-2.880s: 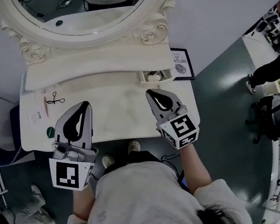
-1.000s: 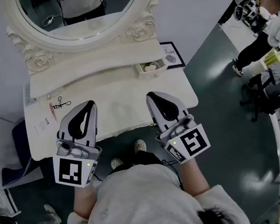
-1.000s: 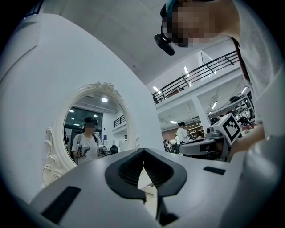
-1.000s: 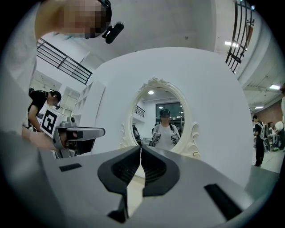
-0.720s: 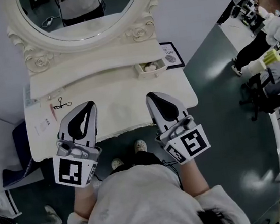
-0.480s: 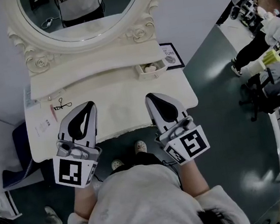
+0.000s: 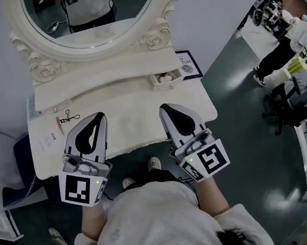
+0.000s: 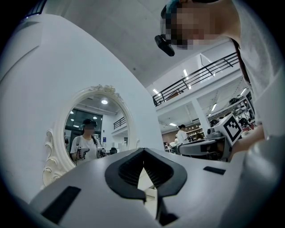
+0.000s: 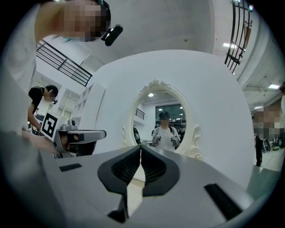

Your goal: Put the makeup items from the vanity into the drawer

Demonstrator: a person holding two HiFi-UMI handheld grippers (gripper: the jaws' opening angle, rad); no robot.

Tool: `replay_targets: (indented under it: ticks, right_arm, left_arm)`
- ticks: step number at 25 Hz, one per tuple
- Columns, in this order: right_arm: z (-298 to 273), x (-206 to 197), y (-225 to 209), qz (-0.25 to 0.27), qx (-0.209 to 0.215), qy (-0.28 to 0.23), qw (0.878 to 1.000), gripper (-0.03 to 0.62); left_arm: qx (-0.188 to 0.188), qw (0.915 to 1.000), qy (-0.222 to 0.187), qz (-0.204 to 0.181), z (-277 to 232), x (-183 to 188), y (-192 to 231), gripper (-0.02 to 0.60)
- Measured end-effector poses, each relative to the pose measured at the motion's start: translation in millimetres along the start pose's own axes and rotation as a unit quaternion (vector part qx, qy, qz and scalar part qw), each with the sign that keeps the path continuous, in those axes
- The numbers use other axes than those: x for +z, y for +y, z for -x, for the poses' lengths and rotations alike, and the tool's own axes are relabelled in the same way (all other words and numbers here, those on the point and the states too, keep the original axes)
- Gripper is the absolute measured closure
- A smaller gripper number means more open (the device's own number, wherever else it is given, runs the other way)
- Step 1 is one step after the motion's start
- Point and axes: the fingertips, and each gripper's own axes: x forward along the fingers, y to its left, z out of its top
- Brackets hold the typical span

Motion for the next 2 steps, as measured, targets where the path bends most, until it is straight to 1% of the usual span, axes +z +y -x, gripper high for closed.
replay_targets:
  ticks: [2]
  right_arm:
    - [-0.5,-1.2,0.5,0.001,0.001,0.000,1.000,0.571]
  left_arm:
    - [0.000,1.0000,-0.001,0.000,0.0,-1.1,0.0,0.566]
